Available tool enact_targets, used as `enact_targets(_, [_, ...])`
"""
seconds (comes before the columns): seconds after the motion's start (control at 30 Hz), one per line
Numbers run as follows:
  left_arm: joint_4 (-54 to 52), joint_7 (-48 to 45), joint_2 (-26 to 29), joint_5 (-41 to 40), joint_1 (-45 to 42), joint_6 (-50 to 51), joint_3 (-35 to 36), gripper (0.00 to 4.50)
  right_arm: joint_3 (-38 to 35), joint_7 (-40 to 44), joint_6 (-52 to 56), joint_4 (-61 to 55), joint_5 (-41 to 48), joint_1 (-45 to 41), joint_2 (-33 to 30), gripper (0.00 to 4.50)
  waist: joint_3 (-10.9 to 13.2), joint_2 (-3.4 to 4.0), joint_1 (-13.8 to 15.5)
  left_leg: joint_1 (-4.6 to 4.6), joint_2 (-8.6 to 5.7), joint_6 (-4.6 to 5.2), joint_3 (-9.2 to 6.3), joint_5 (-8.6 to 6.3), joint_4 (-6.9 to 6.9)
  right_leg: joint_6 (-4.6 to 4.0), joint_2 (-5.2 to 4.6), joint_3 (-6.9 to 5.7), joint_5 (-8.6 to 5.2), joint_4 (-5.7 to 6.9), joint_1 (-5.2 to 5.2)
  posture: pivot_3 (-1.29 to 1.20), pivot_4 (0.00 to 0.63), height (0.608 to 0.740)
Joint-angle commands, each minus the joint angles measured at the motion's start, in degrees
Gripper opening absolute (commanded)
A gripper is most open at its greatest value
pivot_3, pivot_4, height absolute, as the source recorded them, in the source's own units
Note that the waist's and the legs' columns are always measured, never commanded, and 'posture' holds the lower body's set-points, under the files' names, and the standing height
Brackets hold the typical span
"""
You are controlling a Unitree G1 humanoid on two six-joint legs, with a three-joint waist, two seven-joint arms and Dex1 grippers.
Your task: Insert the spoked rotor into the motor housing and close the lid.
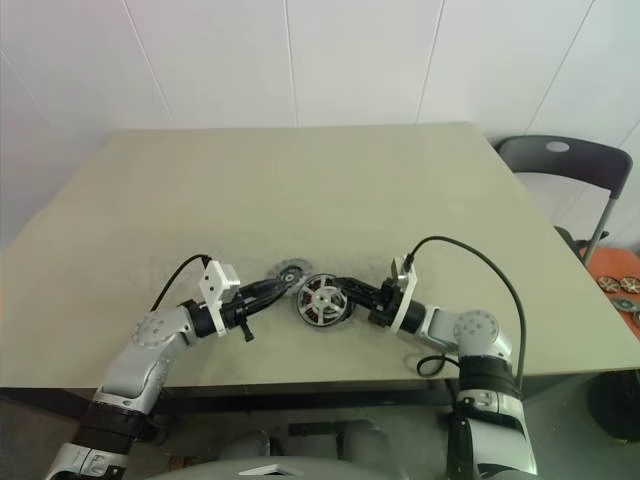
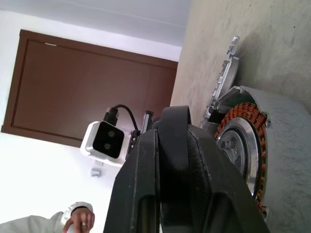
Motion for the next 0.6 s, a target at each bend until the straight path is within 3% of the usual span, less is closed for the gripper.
enact_targets(0.03, [-2.1, 0.0, 0.1, -0.5, -0.3, -0.6, 0.4, 0.92, 0.5, 0.5, -0.8, 0.0, -0.9, 0.1, -0.8, 1.73, 0.0, 0.0, 0.0, 0.0, 0.0, 0.0, 0.0, 0.0, 0.0, 0.0, 0.0, 0.0, 0.0, 0.0, 0.0, 0.0, 0.0, 0.74])
enact_targets(0.13, [-1.7, -0.1, 0.1, -0.5, -0.7, -0.6, 0.4, 0.92, 0.1, 0.4, -1.3, 1.3, -1.3, -0.7, -0.7, 2.66, 0.0, -0.01, -0.1, 0.03, 0.0, 0.0, 0.0, 0.0, 0.0, 0.0, 0.0, 0.0, 0.0, 0.0, 0.03, 0.0, 0.0, 0.74])
enact_targets(0.4, [-1.5, 0.1, -0.2, -0.4, -1.4, 0.0, 0.1, 0.92, -0.8, 0.6, -1.0, 2.4, -0.6, -1.6, -0.6, 2.66, 0.0, -0.01, -0.1, 0.06, 0.01, 0.0, 0.01, 0.0, 0.01, -0.01, 0.01, 0.0, 0.0, 0.01, 0.05, 0.0, 0.0, 0.74])
enact_targets(0.6, [-1.3, 0.0, -0.2, -0.4, -1.3, -0.2, 0.0, 0.92, 1.5, 4.9, 0.6, -3.6, 0.9, 0.1, -1.8, 2.66, 0.0, 0.0, 0.0, 0.04, 0.01, 0.0, 0.0, 0.0, 0.0, 0.0, 0.01, 0.0, 0.0, 0.01, 0.03, 0.0, 0.0, 0.74])
